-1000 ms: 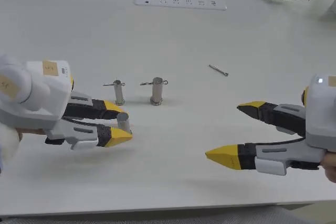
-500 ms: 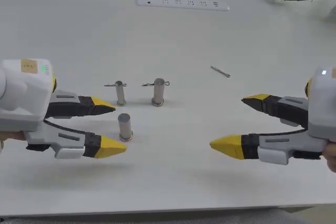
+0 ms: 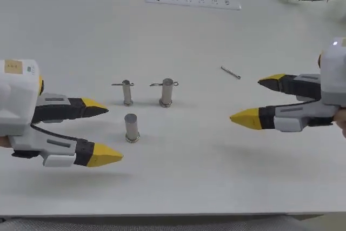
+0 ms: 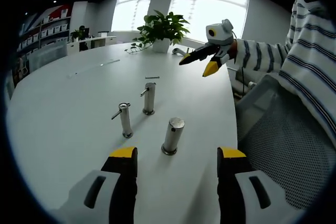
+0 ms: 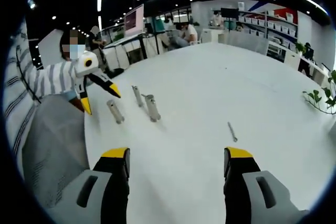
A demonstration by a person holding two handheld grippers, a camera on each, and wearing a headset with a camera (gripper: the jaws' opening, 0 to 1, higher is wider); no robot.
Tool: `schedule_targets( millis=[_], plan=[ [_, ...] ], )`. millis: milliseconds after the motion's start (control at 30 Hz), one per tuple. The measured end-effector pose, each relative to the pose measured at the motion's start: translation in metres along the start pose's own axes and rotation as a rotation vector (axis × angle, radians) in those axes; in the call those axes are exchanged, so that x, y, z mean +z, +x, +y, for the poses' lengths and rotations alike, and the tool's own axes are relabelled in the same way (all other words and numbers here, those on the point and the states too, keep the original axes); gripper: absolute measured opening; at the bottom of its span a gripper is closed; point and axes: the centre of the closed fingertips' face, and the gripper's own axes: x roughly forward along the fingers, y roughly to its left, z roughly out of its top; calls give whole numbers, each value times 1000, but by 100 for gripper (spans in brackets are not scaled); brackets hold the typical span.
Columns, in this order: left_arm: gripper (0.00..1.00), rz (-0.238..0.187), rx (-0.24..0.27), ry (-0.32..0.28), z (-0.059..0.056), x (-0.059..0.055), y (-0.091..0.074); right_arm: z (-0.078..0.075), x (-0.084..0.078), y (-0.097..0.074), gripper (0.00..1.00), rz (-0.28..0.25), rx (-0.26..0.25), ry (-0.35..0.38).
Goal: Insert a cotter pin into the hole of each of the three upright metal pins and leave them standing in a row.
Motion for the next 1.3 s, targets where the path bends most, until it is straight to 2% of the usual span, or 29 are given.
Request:
schedule_targets(
  millis=[200, 300, 467, 533, 567, 633, 733, 1033, 1133, 1300],
  plan=[
    [60, 21, -7, -15, -2, -10, 3, -17, 6, 6, 71, 43, -6, -36],
    [60, 18, -7, -23, -2, -10, 3, -26, 8, 9, 65, 72, -2, -45],
    [60, 19, -11, -26, -4, -10, 2, -40, 8, 17, 64, 103, 0, -66],
    [62, 25, 3, -21, -2, -12, 1, -44, 7, 21, 63, 119, 14, -74],
    [63, 30, 30, 2, 3, -12, 0, -45, 6, 23, 62, 124, 18, -74],
    [62, 27, 38, -3, 2, -12, -1, -50, 5, 28, 62, 135, 24, -71],
    [64, 21, 40, -2, 2, -11, -1, -58, 0, 35, 61, 179, 26, -88],
    [74, 13, 42, 6, -1, -10, -2, -70, -3, 53, 59, 251, 39, -121],
    [77, -4, 29, -23, -5, -8, -2, -73, -3, 58, 59, 269, 42, -129],
    [81, -3, 37, -17, -5, -7, -2, -78, -3, 64, 58, 306, 44, -146]
  ],
)
